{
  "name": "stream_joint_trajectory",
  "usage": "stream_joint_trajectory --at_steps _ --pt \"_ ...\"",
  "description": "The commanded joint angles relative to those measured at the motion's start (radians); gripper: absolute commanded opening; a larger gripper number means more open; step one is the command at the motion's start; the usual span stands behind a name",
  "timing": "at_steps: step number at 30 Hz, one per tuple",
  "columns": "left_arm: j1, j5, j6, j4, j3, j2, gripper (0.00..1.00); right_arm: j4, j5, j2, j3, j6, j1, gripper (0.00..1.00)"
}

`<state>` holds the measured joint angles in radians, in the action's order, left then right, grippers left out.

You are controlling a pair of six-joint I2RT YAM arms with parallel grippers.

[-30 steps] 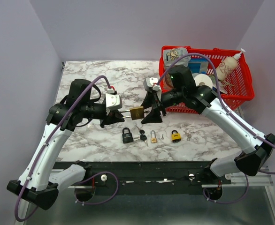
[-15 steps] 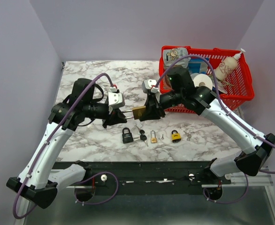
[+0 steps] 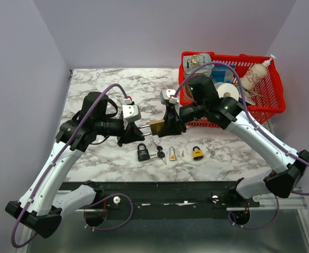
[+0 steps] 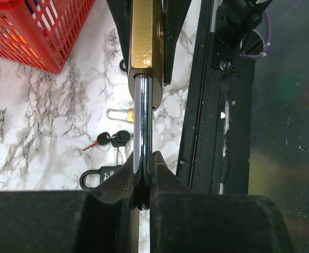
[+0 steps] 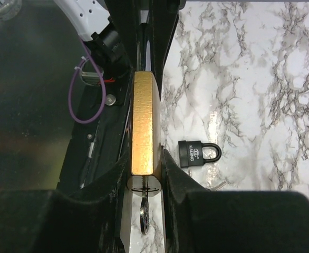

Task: Lock with the key
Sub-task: Lock the lock.

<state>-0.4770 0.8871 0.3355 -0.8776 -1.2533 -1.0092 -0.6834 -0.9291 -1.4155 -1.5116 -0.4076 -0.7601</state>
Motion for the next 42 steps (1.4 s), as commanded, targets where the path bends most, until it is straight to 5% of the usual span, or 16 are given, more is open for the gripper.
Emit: stream_joint_trajectory --at_steps 1,17,24,26,28,33,42 --pt "-0.075 0.033 -0.088 0.302 0.041 0.001 0.0 0.162 -0.096 -0.002 0.004 0.096 -0.091 0.01" --pt "-0.206 -0.005 -0.176 0.486 0.077 -0.038 0.0 0.186 -0.109 -0.057 0.03 0.158 -0.208 0.01" --pt "-0.221 -0.007 -0.147 0.436 0.075 -0.034 0.0 0.183 -0.111 -0.046 0.056 0.187 -0.209 0.01" --pt "-0.219 -0.028 -0.084 0.375 0.081 -0.016 0.0 0.121 -0.093 -0.027 0.056 0.136 -0.211 0.2" --pt "-0.212 -0.031 -0.055 0.353 0.097 0.013 0.0 0.065 -0.079 -0.004 0.059 0.057 -0.209 0.54" --pt "-0.207 -0.024 0.129 0.188 0.092 0.029 0.0 -0.028 0.009 0.039 0.073 -0.01 -0.202 0.65" --pt "-0.206 -0.023 0.189 0.117 0.072 0.023 0.0 -0.122 0.049 0.007 0.03 -0.045 -0.174 0.63"
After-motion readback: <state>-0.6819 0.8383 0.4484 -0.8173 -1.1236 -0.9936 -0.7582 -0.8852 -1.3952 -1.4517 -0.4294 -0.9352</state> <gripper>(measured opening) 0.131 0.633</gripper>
